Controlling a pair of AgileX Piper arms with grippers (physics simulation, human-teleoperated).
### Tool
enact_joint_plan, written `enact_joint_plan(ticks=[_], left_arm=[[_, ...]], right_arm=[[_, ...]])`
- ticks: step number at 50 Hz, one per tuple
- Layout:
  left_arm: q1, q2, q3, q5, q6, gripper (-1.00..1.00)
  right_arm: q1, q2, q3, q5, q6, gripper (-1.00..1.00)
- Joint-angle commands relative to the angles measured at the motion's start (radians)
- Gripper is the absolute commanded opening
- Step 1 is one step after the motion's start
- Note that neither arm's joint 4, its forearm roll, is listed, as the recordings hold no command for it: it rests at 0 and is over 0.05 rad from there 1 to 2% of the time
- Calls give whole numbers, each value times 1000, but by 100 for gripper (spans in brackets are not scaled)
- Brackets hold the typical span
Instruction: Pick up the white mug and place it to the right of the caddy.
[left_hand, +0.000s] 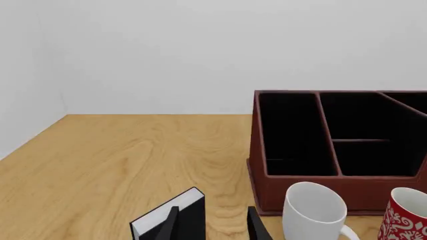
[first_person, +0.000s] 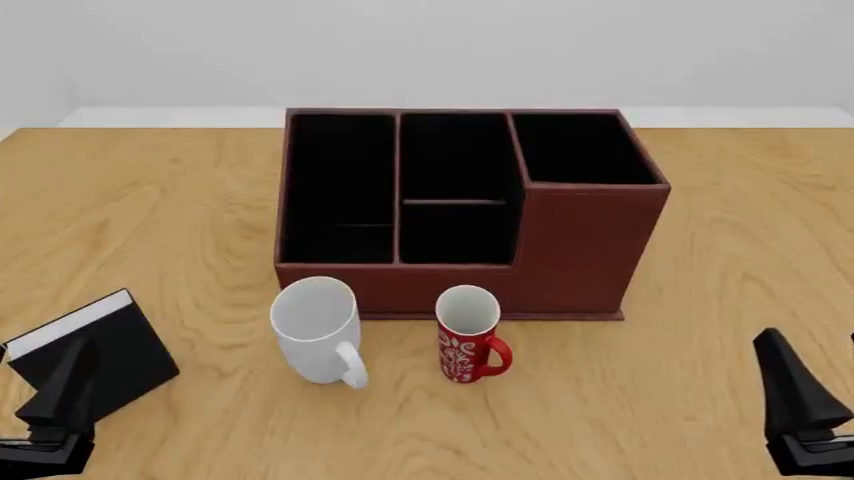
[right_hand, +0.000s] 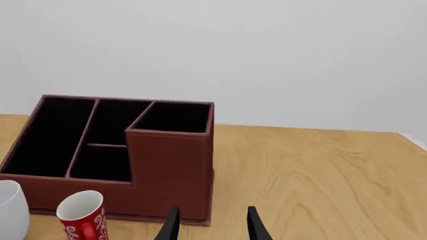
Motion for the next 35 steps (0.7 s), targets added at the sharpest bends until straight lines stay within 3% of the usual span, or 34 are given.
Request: enact_joint_plan(ticks=[1,26,27,28,30,35], left_arm=[[0,0,0,0,0,100],[0,0,0,0,0,100],[0,0,0,0,0,100],[0,0,0,0,0,100],[0,0,0,0,0,100],[0,0,0,0,0,100]], right_arm=[[28,-1,-28,3,-33,100],[123,-1,-154,11,-146,100],[128,-1,-216,63,-151,100],[130,9,-386,213,-155,100],[137,60,-371,146,-164,100],[172,98,-416,147,-215,100]])
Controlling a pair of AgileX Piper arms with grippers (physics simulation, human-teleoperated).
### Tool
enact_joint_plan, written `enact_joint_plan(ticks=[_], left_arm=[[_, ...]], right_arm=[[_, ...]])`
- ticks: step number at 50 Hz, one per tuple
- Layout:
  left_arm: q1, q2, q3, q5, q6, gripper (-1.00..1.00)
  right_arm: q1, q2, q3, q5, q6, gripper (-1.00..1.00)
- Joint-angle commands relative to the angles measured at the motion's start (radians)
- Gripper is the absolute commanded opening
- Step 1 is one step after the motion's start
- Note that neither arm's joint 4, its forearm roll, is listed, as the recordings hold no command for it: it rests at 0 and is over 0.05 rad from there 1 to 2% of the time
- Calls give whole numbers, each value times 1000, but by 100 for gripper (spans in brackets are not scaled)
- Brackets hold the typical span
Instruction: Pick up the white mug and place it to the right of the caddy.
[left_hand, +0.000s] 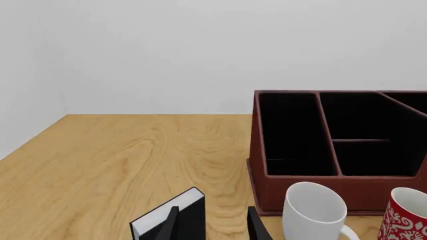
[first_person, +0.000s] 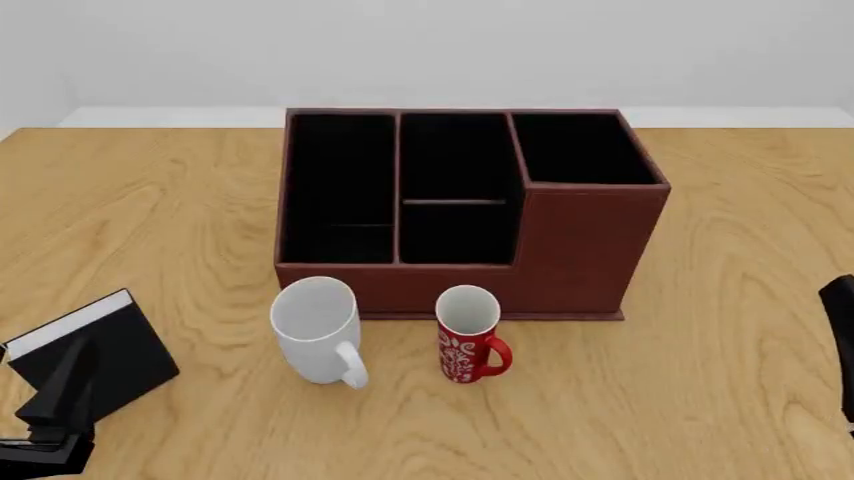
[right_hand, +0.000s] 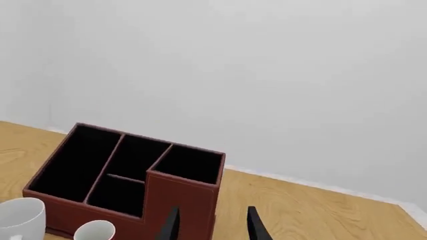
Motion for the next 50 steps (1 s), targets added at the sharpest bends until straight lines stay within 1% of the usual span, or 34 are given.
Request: enact_joint_plan(ticks=[1,3,7,14,32,38,50], left_arm=[[0,0,0,0,0,100],[0,0,0,0,0,100],[0,0,0,0,0,100],[0,0,0,0,0,100],[0,0,0,0,0,100],[0,0,0,0,0,100],[0,0,0,0,0,100]], right_arm=[[60,72,-179,70,-76,100],[75,86,-208,80,-88,100],[96,127,-271,98,-93,100],[150,203,-369,103,-110,100],[299,469,-655,149,-149,100],[332,541,-711,166,-162,100],[428,680,-811,198,-148,100]])
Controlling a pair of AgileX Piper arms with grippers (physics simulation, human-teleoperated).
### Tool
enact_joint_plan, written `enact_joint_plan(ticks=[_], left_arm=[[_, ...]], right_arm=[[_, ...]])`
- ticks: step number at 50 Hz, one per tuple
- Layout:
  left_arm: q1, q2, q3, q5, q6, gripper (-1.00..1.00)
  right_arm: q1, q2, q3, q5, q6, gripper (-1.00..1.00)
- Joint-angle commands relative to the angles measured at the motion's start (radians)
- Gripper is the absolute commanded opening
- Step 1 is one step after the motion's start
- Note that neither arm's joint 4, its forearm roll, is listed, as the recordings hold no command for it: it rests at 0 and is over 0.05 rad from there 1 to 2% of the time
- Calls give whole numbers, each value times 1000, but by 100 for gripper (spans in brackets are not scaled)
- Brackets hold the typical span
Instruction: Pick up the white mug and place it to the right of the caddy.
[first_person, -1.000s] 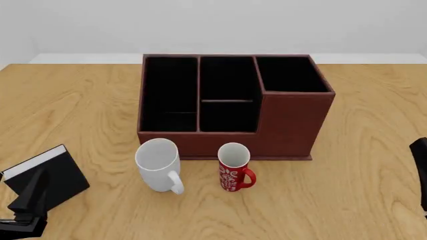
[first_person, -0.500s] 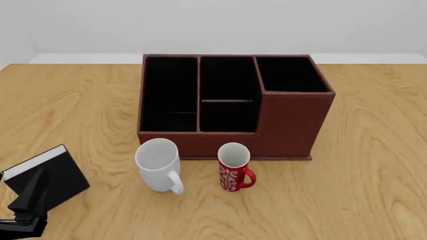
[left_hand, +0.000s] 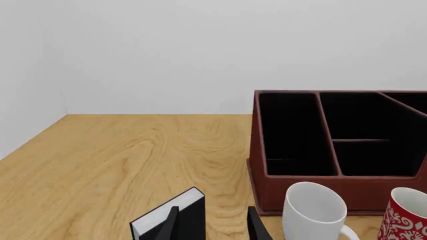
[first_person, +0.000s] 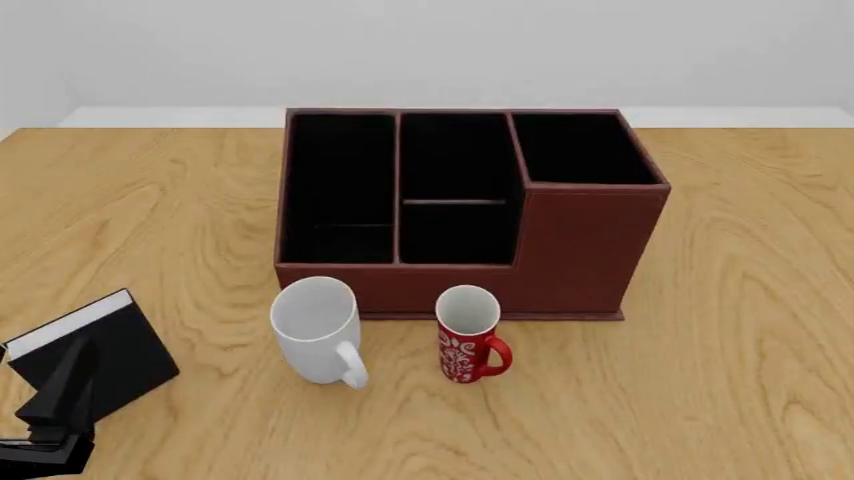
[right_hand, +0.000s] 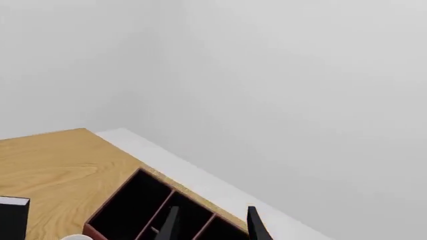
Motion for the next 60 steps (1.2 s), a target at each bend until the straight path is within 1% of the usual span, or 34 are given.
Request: enact_joint_plan(ticks=[1,3,8,13,18,21,28,33,36,38,39,41,43,44,47,49,52,60], left_arm=[[0,0,0,0,0,100],[0,0,0,0,0,100],[0,0,0,0,0,100],[0,0,0,0,0,100],[0,0,0,0,0,100],[0,0,0,0,0,100],[0,0,0,0,0,100],[0,0,0,0,0,100],[0,0,0,0,0,100],[0,0,0,0,0,100],[0,0,0,0,0,100],[0,0,0,0,0,100],[0,0,0,0,0,100],[0,0,0,0,0,100],[0,0,0,0,0,100],[0,0,0,0,0,100],[0,0,0,0,0,100],[0,0,0,0,0,100]], right_arm=[[88,147,-112,37,6,100],[91,153,-119,35,4,100],[120,223,-168,58,15,100],[135,269,-185,69,21,100],[159,332,-199,82,9,100],[159,368,-203,89,2,100],[210,466,-261,142,42,100],[224,506,-298,178,65,100],[234,547,-324,217,82,100],[253,582,-341,242,107,100],[255,603,-352,261,130,100],[277,627,-364,273,147,100],[276,647,-370,290,165,100],[275,652,-368,292,161,100],[299,695,-383,313,186,100],[321,733,-399,332,214,100],[332,757,-411,351,229,100],[334,784,-416,383,227,100]])
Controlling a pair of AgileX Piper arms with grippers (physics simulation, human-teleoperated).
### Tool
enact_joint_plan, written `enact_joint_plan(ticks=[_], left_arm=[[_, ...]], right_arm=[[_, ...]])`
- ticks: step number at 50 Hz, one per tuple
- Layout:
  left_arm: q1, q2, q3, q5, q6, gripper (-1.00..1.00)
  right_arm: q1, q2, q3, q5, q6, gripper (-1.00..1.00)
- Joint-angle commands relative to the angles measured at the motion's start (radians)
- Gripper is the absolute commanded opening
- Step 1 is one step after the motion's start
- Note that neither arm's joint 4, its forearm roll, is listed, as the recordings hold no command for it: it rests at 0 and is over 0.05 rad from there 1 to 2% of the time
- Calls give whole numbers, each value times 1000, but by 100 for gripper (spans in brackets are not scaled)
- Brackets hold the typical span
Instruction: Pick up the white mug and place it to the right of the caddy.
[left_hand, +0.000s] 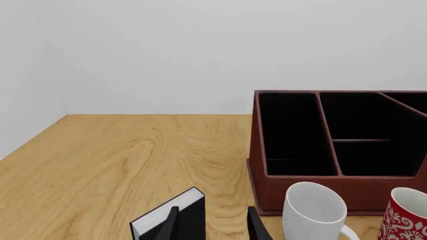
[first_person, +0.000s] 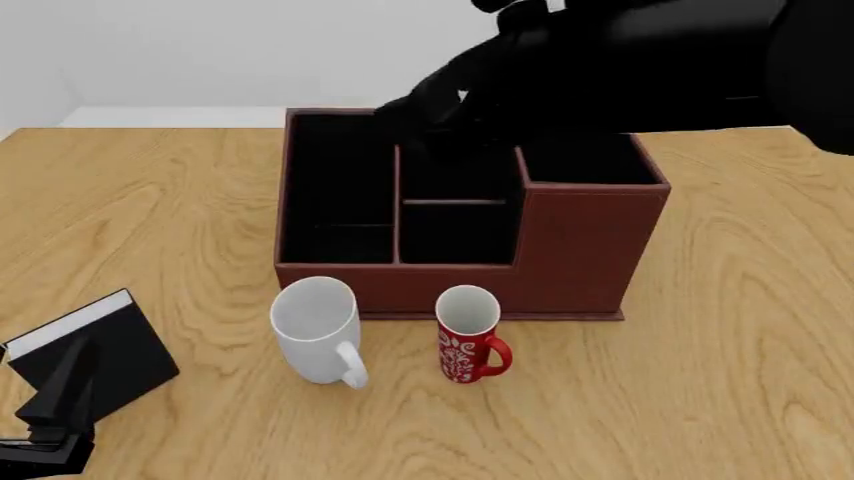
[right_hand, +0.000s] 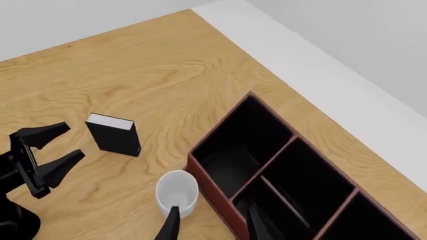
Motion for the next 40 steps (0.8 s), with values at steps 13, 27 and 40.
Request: enact_joint_plan(ticks=[13,27,40], left_arm=[[0,0,0,0,0,100],[0,0,0,0,0,100],[0,0,0,0,0,100]], right_arm=[[88,164,-45,84,58,100],[123,243,-36,96,116,100],[154,285,16,47,195,100]])
